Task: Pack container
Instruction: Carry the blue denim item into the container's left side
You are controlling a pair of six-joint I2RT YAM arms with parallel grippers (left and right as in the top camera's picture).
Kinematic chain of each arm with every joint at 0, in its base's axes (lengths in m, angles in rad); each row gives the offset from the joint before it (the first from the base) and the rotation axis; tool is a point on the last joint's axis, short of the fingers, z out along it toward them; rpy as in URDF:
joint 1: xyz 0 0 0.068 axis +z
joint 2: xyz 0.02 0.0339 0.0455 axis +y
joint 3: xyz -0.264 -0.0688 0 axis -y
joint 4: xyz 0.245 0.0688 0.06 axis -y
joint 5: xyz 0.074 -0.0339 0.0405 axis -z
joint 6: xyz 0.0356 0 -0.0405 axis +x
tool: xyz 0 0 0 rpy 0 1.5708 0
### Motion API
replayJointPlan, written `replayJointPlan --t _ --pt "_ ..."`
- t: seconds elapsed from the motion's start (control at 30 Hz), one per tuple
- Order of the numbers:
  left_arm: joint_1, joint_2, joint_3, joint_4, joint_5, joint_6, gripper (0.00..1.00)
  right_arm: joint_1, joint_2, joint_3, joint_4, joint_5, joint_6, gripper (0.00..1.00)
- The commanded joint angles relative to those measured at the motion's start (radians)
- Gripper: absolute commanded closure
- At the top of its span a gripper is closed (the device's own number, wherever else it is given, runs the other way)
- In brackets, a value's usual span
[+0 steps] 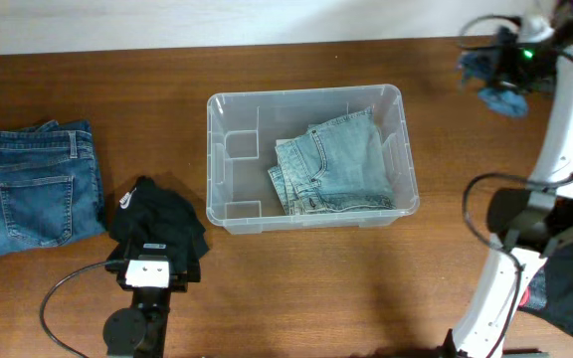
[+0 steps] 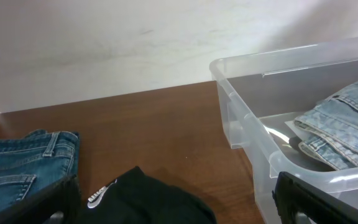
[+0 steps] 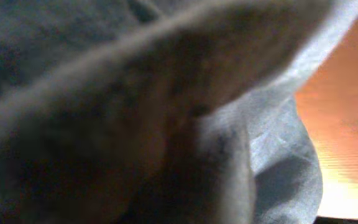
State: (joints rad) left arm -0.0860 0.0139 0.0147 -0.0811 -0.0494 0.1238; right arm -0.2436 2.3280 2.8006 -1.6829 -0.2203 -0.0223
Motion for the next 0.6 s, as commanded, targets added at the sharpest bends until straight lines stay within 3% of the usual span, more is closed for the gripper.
replayJointPlan --t 0.0,0.23,0.57 --pt "-0.005 -0.006 -0.005 0.000 0.001 0.005 0.01 0.128 -0.112 0.074 -0.016 -0.047 0.005 0.93" --pt "-0.005 -0.006 -0.005 0.000 0.001 0.005 0.01 0.449 -0.191 0.074 -0.015 -0.048 0.053 0.92" --pt "-0.005 -0.006 -0.005 0.000 0.001 0.005 0.01 0.674 -0.143 0.068 0.017 0.101 0.243 0.93"
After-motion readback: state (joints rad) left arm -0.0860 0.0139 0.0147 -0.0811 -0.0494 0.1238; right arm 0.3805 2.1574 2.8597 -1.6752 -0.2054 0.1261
